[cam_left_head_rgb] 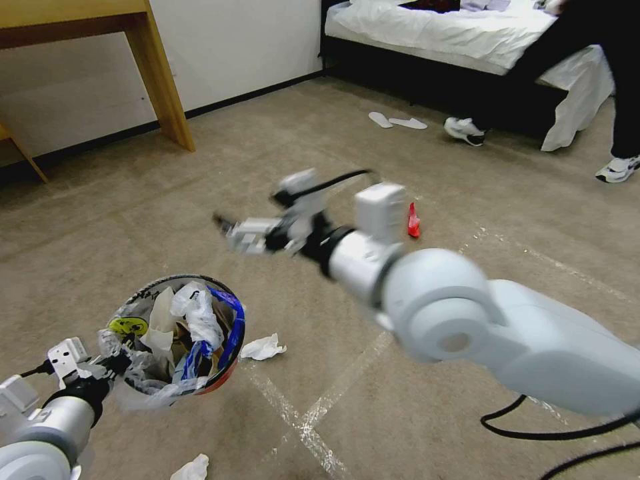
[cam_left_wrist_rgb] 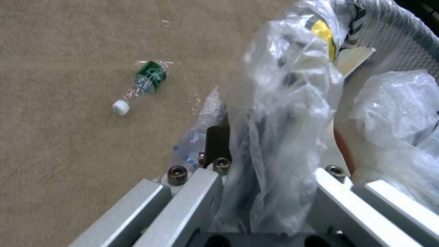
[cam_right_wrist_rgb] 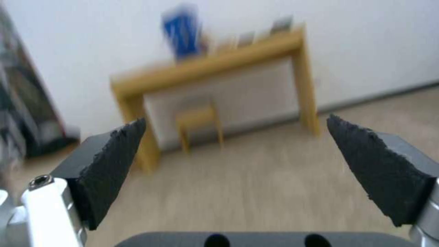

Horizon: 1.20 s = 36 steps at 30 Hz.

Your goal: Pick up the trash bin and place the garbage on the floor into it.

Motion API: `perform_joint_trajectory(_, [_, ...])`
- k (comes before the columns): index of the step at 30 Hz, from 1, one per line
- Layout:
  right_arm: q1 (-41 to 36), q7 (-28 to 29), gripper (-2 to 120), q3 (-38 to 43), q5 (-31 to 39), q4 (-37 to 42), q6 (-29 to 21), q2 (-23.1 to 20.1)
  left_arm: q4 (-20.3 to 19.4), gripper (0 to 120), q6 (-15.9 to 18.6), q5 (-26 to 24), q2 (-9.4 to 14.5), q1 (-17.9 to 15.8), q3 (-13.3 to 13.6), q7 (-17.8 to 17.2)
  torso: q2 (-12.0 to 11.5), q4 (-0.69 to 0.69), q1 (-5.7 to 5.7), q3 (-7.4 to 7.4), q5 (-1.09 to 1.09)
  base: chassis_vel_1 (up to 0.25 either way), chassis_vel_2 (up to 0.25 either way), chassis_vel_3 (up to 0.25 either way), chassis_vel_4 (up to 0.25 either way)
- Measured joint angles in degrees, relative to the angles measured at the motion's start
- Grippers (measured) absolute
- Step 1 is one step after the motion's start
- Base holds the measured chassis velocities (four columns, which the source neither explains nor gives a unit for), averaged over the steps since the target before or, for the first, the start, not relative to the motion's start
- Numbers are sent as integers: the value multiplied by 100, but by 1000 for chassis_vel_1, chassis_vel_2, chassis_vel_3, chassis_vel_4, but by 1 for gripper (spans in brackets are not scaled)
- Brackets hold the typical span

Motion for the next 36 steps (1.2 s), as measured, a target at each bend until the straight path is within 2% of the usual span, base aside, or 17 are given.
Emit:
perform_joint_trajectory(1, [0,0,100,0,0,0,0,0,0,2,0,0,0,0,0,0,0,0,0,0,0,0,0,0,0])
perform_joint_trajectory(3, [-851,-554,100,704,-567,-28,640,-125,0,2,-7,-1,-32,30,-44,0,0,-1,0,0,-1,0,0,0,0])
perform_joint_trajectory(4, [-851,-554,100,704,-567,-28,640,-125,0,2,-7,-1,-32,30,-44,0,0,-1,0,0,-1,0,0,0,0])
perform_joint_trajectory(6, [-1465,-1084,100,1301,-1323,-116,1147,-146,-4,2,-22,-7,-52,61,-114,-5,0,1,0,0,-2,0,0,0,0])
perform_joint_trajectory(10, [-1979,-1359,100,1733,-1693,-141,1399,-143,-13,2,-24,-21,-60,65,-150,-14,0,1,0,0,-2,0,0,0,0])
perform_joint_trajectory(12, [-2713,-1546,99,2266,-1889,-140,1657,-130,-11,2,-26,-22,-73,95,-175,-22,0,1,0,0,-2,0,0,0,0])
perform_joint_trajectory(13, [-2713,-1546,99,2266,-1889,-140,1657,-130,-11,2,-26,-22,-73,95,-175,-22,0,1,0,0,-2,0,0,0,0])
perform_joint_trajectory(15, [-3215,-1754,99,2587,-2192,-231,1971,-99,3,2,-28,-14,-93,119,-179,-23,0,1,0,0,-3,0,0,0,0])
perform_joint_trajectory(19, [-3554,-1903,99,2792,-2458,-313,2208,-44,10,2,-32,-6,-117,122,-183,-23,0,1,0,0,-2,0,0,0,0])
perform_joint_trajectory(22, [-4053,-2285,99,3142,-3002,-487,2754,77,11,2,-39,9,-179,124,-203,-23,0,1,-1,0,-3,0,0,0,0])
perform_joint_trajectory(27, [-4460,-2530,99,3382,-3315,-716,3113,138,9,2,-40,23,-246,111,-239,-38,0,0,0,0,-2,0,0,0,0])
perform_joint_trajectory(33, [-4558,-2553,95,3448,-3595,-928,3209,186,58,2,-48,69,-308,105,-313,-47,0,1,0,0,-3,0,0,0,0])
perform_joint_trajectory(34, [-4548,-2500,90,3397,-3605,-959,3178,182,78,2,-48,74,-321,86,-339,-52,0,0,-1,0,-4,0,0,0,0])
perform_joint_trajectory(36, [-4504,-2434,89,3324,-3604,-992,3091,168,84,2,-49,74,-325,74,-356,-55,0,0,0,0,-4,0,0,0,0])
